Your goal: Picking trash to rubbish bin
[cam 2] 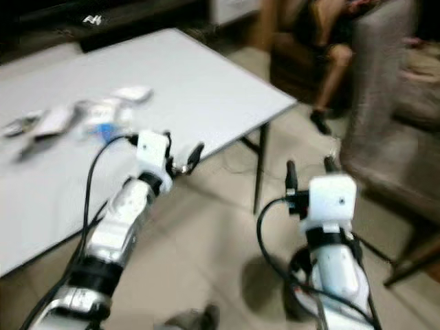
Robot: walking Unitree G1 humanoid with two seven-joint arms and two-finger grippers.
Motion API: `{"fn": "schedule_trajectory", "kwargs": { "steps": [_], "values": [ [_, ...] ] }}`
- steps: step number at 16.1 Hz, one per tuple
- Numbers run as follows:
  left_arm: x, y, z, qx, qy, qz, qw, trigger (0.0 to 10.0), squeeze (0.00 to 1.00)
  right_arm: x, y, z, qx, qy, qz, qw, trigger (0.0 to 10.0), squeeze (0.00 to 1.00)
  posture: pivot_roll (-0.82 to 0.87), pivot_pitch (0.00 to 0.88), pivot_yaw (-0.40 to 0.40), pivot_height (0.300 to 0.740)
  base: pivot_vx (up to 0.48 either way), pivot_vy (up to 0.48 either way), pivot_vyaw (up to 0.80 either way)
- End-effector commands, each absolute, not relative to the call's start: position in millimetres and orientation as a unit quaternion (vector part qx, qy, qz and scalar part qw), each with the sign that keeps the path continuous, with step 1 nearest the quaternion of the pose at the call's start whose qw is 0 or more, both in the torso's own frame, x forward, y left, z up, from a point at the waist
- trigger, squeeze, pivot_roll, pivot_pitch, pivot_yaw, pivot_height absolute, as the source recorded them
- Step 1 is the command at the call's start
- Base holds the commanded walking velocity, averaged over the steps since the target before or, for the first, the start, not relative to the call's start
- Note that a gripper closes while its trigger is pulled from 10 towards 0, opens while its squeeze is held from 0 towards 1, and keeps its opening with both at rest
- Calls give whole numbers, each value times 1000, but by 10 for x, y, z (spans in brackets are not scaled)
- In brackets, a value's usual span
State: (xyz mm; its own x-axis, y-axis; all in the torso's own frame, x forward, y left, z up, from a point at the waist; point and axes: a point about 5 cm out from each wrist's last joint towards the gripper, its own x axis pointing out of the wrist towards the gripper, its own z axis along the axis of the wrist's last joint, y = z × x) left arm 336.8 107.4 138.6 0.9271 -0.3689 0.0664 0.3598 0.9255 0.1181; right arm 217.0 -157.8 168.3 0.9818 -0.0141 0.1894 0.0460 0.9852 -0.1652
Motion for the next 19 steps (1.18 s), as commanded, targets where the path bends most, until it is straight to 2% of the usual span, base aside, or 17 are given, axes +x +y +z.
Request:
{"fn": "schedule_trajectory", "kwargs": {
  "steps": [1,11,19],
  "values": [
    [3368,1081,1365,54,-36,-189,980,10000,0,2154,-1556,1711,-82,-96,-16,992,10000,0,58,101,17,740,0,0,800],
    [3388,1086,1326,65,-22,-193,979,10000,0,2192,-1564,1733,-71,-94,-12,993,10000,0,64,103,22,740,0,0,799],
    [3440,1103,1230,64,13,-194,979,10000,0,2228,-1519,1744,-65,-97,-10,993,10000,0,60,100,28,740,0,30,51]
  ]
}}
